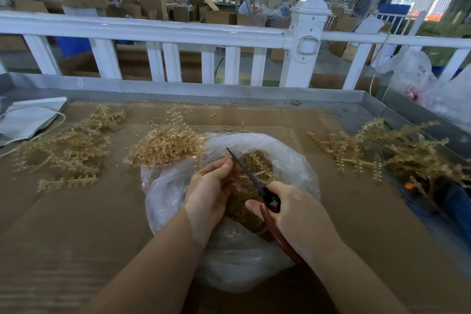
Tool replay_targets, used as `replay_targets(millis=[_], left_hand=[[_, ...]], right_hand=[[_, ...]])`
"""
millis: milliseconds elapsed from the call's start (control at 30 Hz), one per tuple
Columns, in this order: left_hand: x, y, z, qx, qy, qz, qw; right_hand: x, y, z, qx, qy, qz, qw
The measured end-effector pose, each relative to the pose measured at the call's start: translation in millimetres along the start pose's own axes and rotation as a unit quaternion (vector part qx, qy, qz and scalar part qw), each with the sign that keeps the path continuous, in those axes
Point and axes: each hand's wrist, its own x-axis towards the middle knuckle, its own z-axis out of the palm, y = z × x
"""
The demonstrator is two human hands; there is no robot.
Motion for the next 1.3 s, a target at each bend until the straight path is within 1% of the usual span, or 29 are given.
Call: replay_targets(millis=[367,467,600,967,1300], left_hand=[[3,-2,1,0.000,-0.001,0.010,1.000],[3,-3,1,-0.004,-0.005,0.008,1.000],[2,-3,0,-0.008,-0.014,0.005,1.000],[2,-4,2,-0.011,-0.016,-0.004,1.000],[-1,-1,3,-0.028,-0.021,-0.009,0.999]], right_hand=[[-2,-1,11,-0.015,0.046,-0.006,0.999],[-1,-3,12,0.000,0.048,0.009,0.999],[0,-5,12,-0.010,0.048,0.018,0.999],[4,-11,7,0.002,0.044,0.002,0.999],[8,-14,8,0.069,0.025,0.023,0.997]])
